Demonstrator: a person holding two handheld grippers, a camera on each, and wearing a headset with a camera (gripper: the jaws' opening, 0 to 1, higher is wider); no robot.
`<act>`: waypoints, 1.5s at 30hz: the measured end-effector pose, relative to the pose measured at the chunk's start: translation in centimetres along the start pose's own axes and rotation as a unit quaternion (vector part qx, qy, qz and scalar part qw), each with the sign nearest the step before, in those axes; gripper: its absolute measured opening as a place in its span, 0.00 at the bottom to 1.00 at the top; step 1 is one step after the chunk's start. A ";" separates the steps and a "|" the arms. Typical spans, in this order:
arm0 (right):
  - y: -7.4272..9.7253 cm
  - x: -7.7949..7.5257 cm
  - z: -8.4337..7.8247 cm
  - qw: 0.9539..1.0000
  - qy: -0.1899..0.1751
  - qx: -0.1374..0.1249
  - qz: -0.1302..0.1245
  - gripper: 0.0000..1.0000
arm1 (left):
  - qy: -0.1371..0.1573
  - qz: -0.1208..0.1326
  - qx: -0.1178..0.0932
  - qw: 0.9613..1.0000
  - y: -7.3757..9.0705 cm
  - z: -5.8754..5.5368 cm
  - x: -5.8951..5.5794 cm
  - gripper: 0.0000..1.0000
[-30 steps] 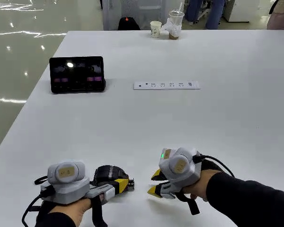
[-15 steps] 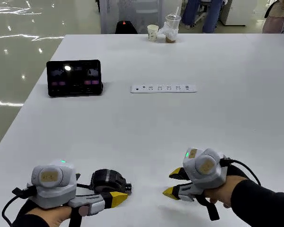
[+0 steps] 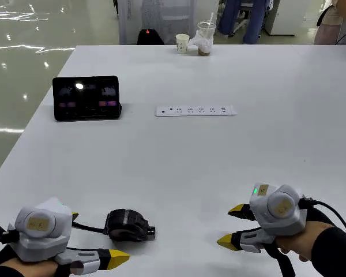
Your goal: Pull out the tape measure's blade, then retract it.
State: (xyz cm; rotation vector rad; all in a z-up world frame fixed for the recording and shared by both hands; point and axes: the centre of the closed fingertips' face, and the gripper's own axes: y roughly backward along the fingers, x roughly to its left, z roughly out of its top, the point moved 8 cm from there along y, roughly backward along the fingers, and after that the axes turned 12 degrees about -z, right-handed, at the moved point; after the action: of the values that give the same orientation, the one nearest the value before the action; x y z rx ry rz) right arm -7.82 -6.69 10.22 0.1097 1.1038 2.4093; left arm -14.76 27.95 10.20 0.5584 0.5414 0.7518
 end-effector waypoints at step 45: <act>7.3 -2.8 -7.4 0.995 -0.082 -0.028 -0.045 0.99 | -0.026 -0.015 0.025 0.999 5.7 -1.8 3.1 0.99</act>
State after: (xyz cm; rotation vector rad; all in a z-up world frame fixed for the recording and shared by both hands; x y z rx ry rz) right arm -10.21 -17.19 10.90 0.2296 0.9473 2.3023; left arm -16.75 34.16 11.73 0.6131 0.5211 0.6941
